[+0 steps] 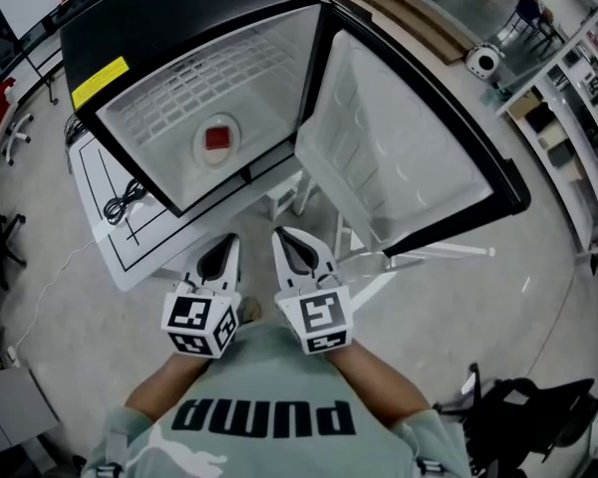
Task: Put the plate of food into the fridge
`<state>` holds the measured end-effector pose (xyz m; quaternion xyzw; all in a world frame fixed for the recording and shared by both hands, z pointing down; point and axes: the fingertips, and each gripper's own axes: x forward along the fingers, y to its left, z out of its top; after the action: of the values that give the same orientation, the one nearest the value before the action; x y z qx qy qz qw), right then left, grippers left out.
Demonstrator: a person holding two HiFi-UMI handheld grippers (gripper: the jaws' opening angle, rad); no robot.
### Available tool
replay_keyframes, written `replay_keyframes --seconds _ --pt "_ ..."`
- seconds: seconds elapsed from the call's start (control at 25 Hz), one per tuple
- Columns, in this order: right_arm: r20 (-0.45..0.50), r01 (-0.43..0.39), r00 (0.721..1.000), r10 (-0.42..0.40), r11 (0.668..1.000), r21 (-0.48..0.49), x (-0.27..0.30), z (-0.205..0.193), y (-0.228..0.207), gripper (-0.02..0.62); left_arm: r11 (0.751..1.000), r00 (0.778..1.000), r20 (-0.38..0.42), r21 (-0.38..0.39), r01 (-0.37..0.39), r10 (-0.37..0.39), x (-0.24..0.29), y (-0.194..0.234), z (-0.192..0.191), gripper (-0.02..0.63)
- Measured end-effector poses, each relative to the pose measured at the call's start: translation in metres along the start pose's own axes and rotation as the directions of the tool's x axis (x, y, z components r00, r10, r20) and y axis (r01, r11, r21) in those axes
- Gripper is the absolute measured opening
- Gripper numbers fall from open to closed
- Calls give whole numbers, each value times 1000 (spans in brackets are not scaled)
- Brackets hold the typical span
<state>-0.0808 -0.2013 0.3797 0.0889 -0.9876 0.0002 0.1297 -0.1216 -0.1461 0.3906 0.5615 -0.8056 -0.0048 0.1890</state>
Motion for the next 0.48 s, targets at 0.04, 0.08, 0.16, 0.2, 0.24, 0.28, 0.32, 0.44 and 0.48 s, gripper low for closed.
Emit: replay_keyframes --seconds 0.04,0.08,0.16,0.2,0.24,0.28,0.32,0.44,0.48 --pt "3 -9 1000 9 1000 0 -4 0 -2 5 1000 1000 4 0 -8 8 -1 -5 0 6" --pt "5 -19 1000 19 1000 1 -9 1 -4 5 1000 1000 7 0 -17 17 -2 -11 0 6" --pt "13 -36 999 36 999 -6 -19 1 -7 5 999 999 14 -3 -35 35 -5 -22 -1 5" --pt "19 -43 999 44 999 -13 -24 0 -9 5 999 999 17 -6 -44 44 -7 -27 -2 5" --pt "25 -51 998 51 999 -19 -29 -1 -11 5 998 998 20 -10 -54 54 -9 -32 -3 5" --pt "28 -60 998 60 998 -24 -33 -2 -13 5 998 998 23 -13 -64 64 -10 -37 -4 6" --pt "31 -69 997 70 997 -26 -38 -2 -14 5 997 997 26 -17 -73 74 -12 -42 -5 6" --pt "33 -97 995 98 995 -27 -53 -5 -16 5 995 995 29 -23 -99 100 -18 -56 -11 5" --pt "33 -106 994 106 994 -26 -58 -7 -17 5 994 994 29 -22 -108 108 -20 -61 -13 5"
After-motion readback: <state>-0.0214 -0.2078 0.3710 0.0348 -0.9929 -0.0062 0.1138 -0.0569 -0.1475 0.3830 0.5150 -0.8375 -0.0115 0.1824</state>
